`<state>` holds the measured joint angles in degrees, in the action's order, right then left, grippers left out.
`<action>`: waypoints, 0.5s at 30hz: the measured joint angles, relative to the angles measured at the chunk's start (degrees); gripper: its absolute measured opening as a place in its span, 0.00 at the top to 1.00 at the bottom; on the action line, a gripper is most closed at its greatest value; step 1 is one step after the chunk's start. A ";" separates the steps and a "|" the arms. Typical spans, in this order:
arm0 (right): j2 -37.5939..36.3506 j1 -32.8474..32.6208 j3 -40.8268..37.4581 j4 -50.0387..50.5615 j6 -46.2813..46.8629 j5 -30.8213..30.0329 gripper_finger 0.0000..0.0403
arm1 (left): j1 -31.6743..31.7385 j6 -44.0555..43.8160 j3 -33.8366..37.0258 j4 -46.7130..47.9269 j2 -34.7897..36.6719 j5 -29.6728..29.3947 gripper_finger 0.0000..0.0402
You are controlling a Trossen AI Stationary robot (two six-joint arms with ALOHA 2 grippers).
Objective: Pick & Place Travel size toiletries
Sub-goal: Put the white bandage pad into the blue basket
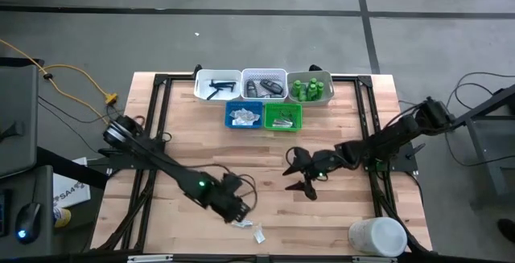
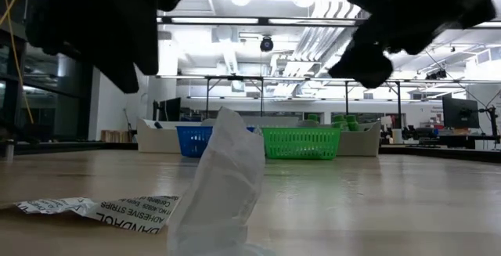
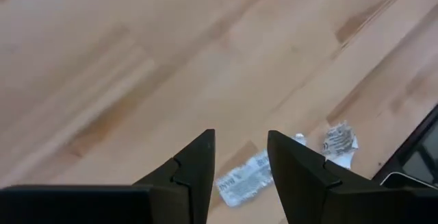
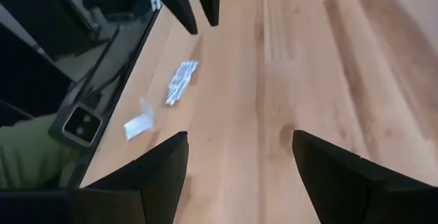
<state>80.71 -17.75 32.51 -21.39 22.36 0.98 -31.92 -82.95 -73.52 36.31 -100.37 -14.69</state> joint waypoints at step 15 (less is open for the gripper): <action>0.00 -13.14 0.00 6.48 4.28 -7.04 0.36 | -1.95 -13.19 -16.63 7.79 -16.45 6.43 0.66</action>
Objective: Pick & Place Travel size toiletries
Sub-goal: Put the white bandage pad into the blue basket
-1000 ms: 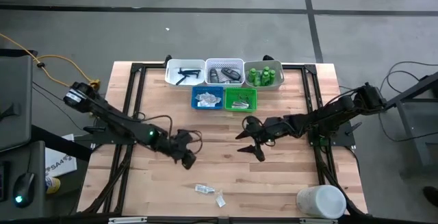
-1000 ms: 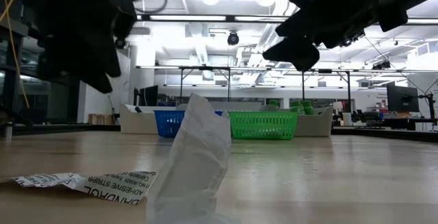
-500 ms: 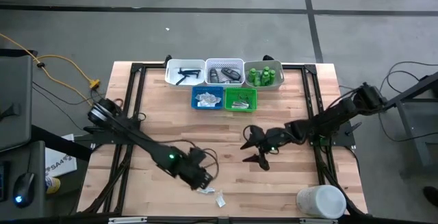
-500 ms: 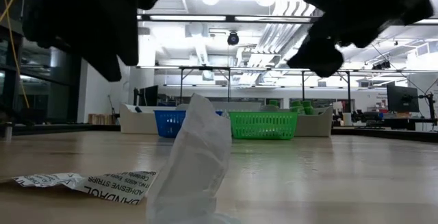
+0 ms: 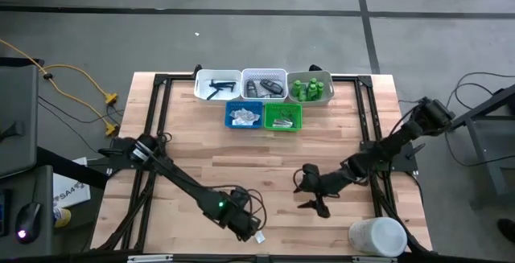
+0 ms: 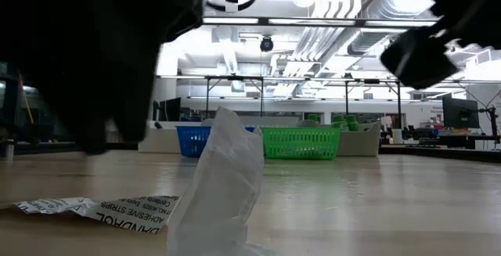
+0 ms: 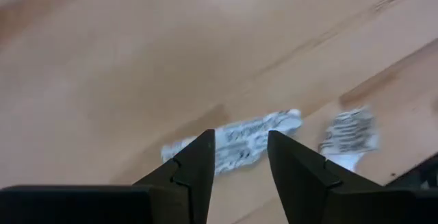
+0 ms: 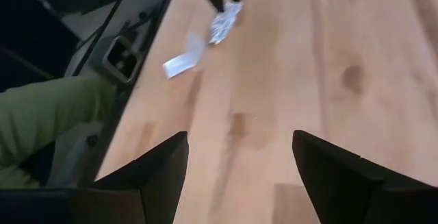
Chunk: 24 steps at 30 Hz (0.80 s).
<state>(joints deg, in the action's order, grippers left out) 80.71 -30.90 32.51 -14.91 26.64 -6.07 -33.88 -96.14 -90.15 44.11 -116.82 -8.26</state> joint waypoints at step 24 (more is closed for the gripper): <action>0.00 -8.94 0.00 1.63 0.74 -1.95 0.36 | -1.75 -13.87 -0.22 2.25 -4.04 3.29 0.66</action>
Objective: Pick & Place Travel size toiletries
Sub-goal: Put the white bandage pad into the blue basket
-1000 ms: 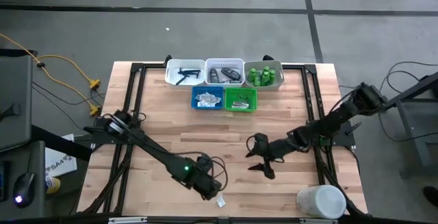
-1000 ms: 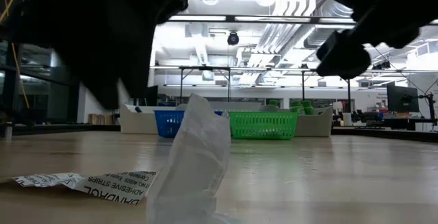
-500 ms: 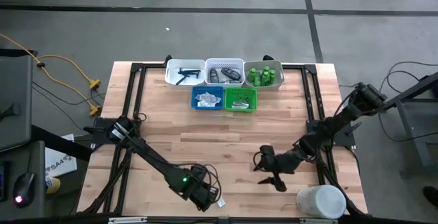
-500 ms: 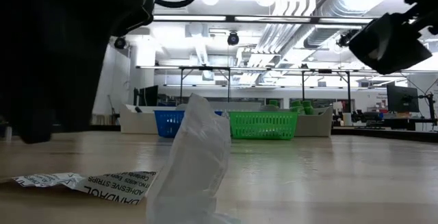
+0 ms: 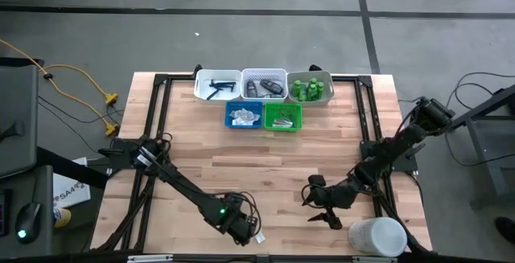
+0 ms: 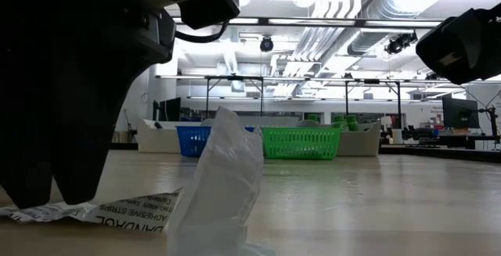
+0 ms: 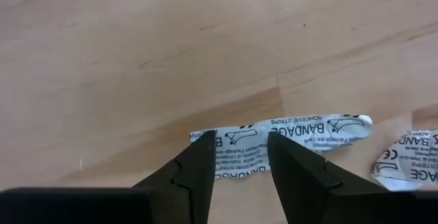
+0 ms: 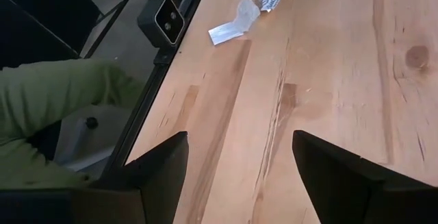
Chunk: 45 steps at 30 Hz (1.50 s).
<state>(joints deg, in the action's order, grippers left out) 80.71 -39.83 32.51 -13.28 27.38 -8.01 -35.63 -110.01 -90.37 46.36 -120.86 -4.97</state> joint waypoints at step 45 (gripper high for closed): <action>0.00 0.00 0.00 -0.15 1.55 0.00 0.36 | 0.09 8.14 0.19 4.48 -4.37 5.15 0.99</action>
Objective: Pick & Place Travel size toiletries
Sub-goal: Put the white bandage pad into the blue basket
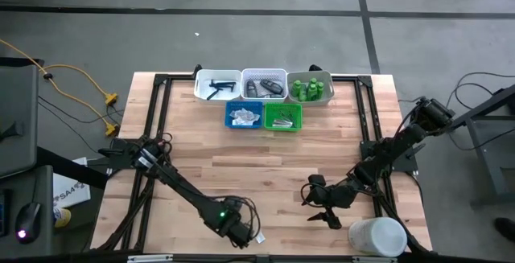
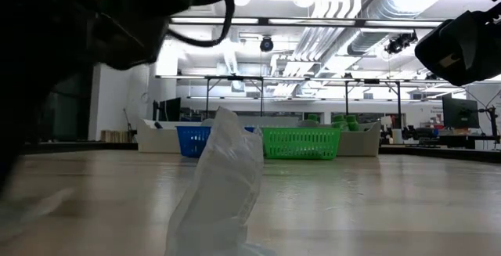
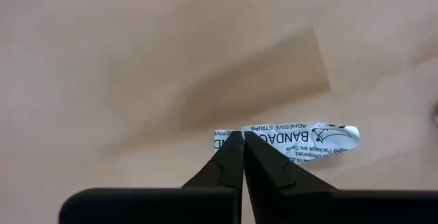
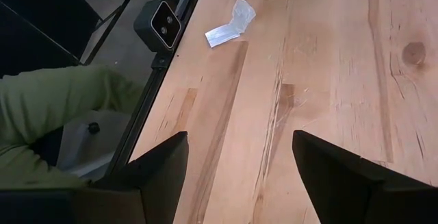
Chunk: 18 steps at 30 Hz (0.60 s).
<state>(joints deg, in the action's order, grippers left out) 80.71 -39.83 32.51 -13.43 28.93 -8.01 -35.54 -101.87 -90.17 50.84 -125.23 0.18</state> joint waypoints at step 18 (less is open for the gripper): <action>0.00 0.07 -0.04 -4.10 0.29 -8.78 0.36 | 23.10 32.13 0.14 16.22 12.63 -33.13 1.00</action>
<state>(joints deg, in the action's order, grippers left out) 80.71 -39.77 32.47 -17.53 29.22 -16.80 -12.43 -69.75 -90.04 67.06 -112.60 -32.95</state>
